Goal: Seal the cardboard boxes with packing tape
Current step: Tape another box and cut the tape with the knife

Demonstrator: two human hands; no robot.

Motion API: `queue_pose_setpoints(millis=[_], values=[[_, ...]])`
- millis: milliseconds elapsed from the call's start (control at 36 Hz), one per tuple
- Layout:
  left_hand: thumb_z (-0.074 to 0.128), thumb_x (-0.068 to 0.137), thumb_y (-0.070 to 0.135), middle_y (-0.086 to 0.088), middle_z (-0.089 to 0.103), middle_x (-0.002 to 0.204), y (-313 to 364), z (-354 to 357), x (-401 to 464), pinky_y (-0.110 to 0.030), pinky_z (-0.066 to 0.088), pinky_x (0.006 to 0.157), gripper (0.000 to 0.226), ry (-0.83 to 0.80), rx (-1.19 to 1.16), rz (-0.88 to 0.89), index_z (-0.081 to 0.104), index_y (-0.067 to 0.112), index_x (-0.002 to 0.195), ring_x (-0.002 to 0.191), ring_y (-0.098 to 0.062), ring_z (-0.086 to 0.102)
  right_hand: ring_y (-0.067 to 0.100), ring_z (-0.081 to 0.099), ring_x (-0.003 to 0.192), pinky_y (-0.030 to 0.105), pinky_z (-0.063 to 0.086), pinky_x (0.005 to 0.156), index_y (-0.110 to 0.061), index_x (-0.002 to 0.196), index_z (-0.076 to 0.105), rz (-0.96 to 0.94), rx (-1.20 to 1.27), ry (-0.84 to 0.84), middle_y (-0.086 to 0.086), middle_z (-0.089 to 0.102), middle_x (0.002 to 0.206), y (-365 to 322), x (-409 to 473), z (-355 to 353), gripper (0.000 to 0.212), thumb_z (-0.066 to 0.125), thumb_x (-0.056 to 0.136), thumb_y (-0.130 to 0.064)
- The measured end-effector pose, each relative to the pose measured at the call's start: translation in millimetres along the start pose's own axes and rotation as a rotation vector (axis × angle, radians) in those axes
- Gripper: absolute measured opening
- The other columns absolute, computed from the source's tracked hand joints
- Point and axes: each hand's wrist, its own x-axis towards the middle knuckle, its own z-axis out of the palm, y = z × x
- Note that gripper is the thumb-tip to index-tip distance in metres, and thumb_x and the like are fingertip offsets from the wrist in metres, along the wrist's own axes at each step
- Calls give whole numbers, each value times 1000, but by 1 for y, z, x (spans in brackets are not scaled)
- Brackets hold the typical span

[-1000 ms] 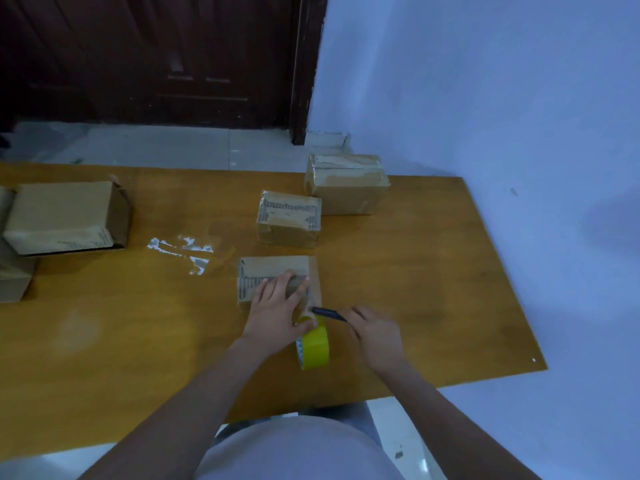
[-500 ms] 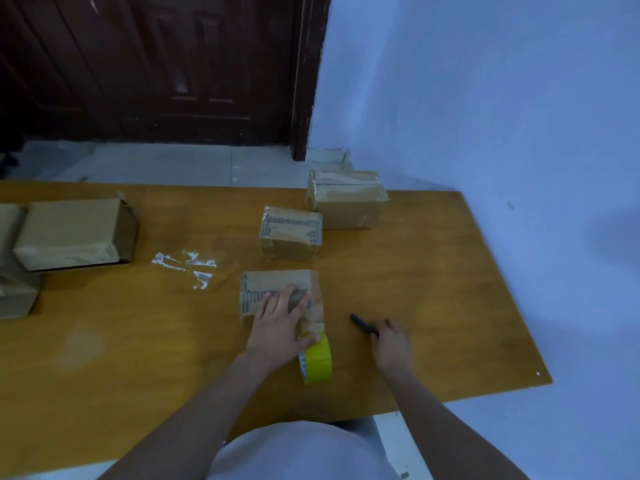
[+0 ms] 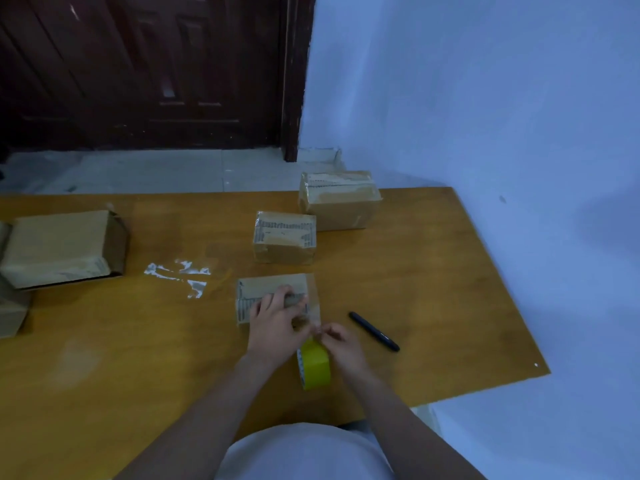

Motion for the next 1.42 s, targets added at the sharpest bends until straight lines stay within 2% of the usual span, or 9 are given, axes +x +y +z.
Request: queue_pose_setpoints(millis=[83,167,472,556,667,778,889,1111,1417], values=[[81,69,43,1,56,114,2,5,11,-46,40,88,39,119,17,0,74,31,106,103,-26,53,5,57,74,20,42,71,-23,76,66,-48,-20,14,-8,63,77,0,-3,-2,16,63,89,-15],[91,55,36,-1,59,101,-2,10,16,-44,45,75,39,177,33,26,75,28,89,89,-26,50,1,56,75,12,42,69,-21,82,68,-29,-52,2,-9,64,80,2,-6,-4,7,65,88,-18],[90,57,37,-5,55,105,-24,16,11,-45,40,79,48,256,187,241,68,21,97,88,-27,45,13,63,95,29,48,89,-18,83,71,-35,119,209,-2,69,99,1,-3,-26,7,66,87,-13],[75,72,53,2,53,106,-37,12,6,-40,32,84,45,280,156,312,61,23,103,92,-21,46,14,63,96,32,48,91,-18,82,71,-39,130,218,-1,69,100,1,-1,-30,9,66,87,-12],[24,87,73,3,64,103,-28,-6,10,-36,27,90,72,152,60,178,62,18,113,97,-20,59,18,63,97,35,48,90,-19,82,71,-34,120,230,3,69,100,4,2,-28,8,67,86,-14],[33,88,65,-2,44,132,0,-17,29,-39,27,104,80,-17,170,36,28,12,148,127,-23,38,16,63,92,32,48,85,-17,84,70,-43,139,219,1,69,97,3,0,-26,6,66,87,-16],[53,86,50,-4,40,126,14,-20,48,-37,28,101,56,-85,252,0,41,16,129,123,-24,38,11,61,86,32,48,84,-15,81,69,-37,160,202,-1,67,94,1,-3,-29,8,65,88,-15],[47,95,30,-6,39,119,12,-2,60,-39,26,95,23,0,224,14,54,16,111,115,-27,33,14,61,98,35,47,91,-16,80,68,-19,160,203,-9,66,101,7,-5,-31,6,67,86,-14],[57,88,51,5,45,103,-1,-6,62,-33,19,88,31,-28,44,141,68,22,89,105,-17,37,9,60,90,19,46,76,-7,89,67,-13,183,177,-7,65,96,2,-2,-29,5,64,88,-11]])
